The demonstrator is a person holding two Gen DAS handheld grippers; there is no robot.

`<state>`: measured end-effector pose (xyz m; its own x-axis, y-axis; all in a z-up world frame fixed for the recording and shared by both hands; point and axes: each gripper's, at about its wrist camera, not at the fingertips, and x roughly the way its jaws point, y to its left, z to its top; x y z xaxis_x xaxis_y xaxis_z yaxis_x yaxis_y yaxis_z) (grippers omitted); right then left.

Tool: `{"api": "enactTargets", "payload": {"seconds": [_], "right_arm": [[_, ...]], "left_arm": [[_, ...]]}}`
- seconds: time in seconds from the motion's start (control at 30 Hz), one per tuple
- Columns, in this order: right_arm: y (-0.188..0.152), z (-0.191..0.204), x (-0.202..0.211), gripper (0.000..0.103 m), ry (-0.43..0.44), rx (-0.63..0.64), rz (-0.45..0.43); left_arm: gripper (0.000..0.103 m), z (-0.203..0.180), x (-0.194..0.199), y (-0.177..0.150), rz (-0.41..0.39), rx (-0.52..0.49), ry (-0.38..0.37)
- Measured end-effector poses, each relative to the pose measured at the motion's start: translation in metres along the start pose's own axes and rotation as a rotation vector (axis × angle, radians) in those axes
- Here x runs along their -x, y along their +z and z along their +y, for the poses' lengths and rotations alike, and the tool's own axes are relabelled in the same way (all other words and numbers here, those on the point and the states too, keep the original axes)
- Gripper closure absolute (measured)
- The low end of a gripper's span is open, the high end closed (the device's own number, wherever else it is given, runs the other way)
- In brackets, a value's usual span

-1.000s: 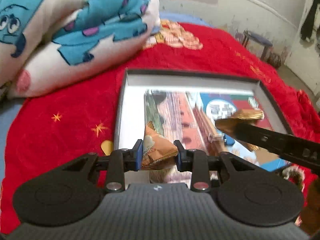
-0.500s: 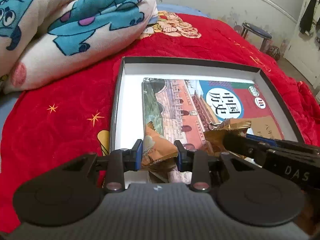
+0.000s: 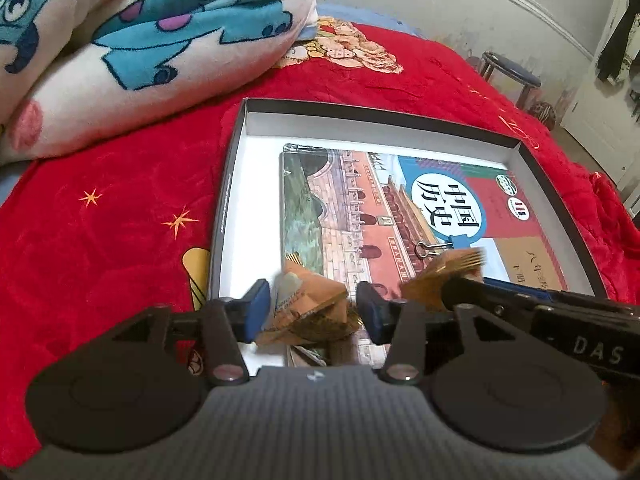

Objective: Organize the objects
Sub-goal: 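Open the left tool over the box while the right tool releases its paper piece, then grasp the blue scrunchie with the left tool while the right tool grasps black and cream scrunchies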

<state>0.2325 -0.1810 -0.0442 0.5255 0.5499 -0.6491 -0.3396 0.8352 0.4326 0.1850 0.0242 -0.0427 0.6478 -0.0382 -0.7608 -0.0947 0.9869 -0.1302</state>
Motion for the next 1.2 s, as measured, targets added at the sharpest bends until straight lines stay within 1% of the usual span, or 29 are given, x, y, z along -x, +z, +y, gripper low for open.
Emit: {"api": "enactTargets", "payload": {"seconds": [0.07, 0.1, 0.17, 0.33, 0.37, 0.47, 0.53, 0.63, 0.77, 0.8, 0.87, 0.97, 1.03, 1.07, 1.13, 1.2], "right_arm": [[0.001, -0.001, 0.003, 0.057, 0.009, -0.010, -0.012], [0.002, -0.001, 0.006, 0.055, 0.013, -0.017, -0.022], [0.004, -0.003, 0.014, 0.047, 0.027, -0.031, -0.042], [0.012, -0.007, 0.041, 0.036, 0.038, -0.054, -0.112], [0.013, -0.007, 0.048, 0.032, 0.033, -0.054, -0.128], [0.013, -0.009, 0.077, 0.027, 0.007, -0.053, -0.184], [0.012, -0.011, 0.097, 0.026, -0.014, -0.054, -0.213], [0.006, -0.014, 0.130, 0.024, -0.064, -0.046, -0.246], [-0.006, -0.016, 0.163, 0.021, -0.158, -0.029, -0.289], [-0.009, -0.017, 0.168, 0.021, -0.163, -0.034, -0.288], [-0.019, -0.020, 0.178, 0.021, -0.145, -0.063, -0.282], [-0.035, -0.025, 0.183, 0.020, -0.134, -0.109, -0.266], [-0.044, -0.024, 0.183, 0.020, -0.134, -0.121, -0.259], [-0.045, -0.023, 0.181, 0.020, -0.138, -0.113, -0.256], [-0.047, -0.018, 0.175, 0.020, -0.156, -0.080, -0.252], [-0.050, -0.012, 0.168, 0.020, -0.170, -0.056, -0.245]], "left_arm": [[0.026, -0.001, 0.003, 0.001, -0.007, -0.003, -0.006], [0.024, -0.001, 0.005, 0.001, -0.018, -0.007, -0.013], [0.017, -0.001, 0.011, 0.002, -0.039, -0.011, -0.021], [0.014, 0.003, 0.032, 0.007, -0.106, -0.007, -0.024], [0.013, 0.004, 0.037, 0.007, -0.124, -0.001, -0.026], [0.013, 0.005, 0.053, 0.006, -0.166, -0.003, -0.046], [0.013, 0.003, 0.066, 0.004, -0.198, -0.007, -0.062], [0.013, -0.002, 0.083, -0.003, -0.221, -0.024, -0.094], [0.013, -0.010, 0.105, -0.020, -0.214, -0.038, -0.122], [0.013, -0.012, 0.109, -0.024, -0.207, -0.045, -0.124], [0.013, -0.015, 0.116, -0.032, -0.198, -0.057, -0.117], [0.013, -0.014, 0.125, -0.050, -0.192, -0.024, -0.104], [0.013, -0.011, 0.124, -0.064, -0.171, 0.015, -0.103], [0.013, -0.011, 0.121, -0.068, -0.156, 0.019, -0.098], [0.013, -0.015, 0.113, -0.070, -0.132, -0.017, -0.076], [0.013, -0.016, 0.111, -0.070, -0.132, -0.033, -0.050]]}}
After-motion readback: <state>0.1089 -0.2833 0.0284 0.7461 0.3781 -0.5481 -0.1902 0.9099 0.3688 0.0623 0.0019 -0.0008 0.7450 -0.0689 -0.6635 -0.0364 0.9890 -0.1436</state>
